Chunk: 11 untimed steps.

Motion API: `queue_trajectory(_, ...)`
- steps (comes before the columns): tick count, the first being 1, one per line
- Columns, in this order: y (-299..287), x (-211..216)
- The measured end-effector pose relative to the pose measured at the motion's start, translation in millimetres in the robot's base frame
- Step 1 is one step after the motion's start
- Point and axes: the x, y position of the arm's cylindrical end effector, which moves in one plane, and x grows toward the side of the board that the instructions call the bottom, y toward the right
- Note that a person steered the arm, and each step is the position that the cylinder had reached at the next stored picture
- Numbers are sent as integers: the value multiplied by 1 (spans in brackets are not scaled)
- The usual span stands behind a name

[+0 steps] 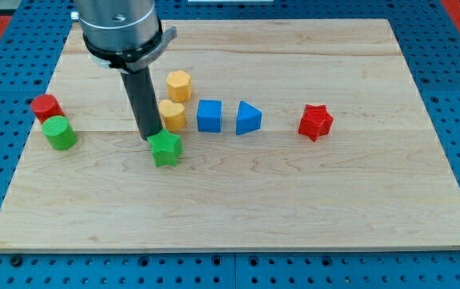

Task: Push the green circle parallel to the bottom of the red circle

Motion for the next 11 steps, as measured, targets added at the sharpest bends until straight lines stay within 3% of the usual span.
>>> queue_trajectory(1,-35,-1)
queue_trajectory(3,-71,-81)
queue_trajectory(4,-110,-76)
queue_trajectory(7,-117,5)
queue_trajectory(11,-167,-3)
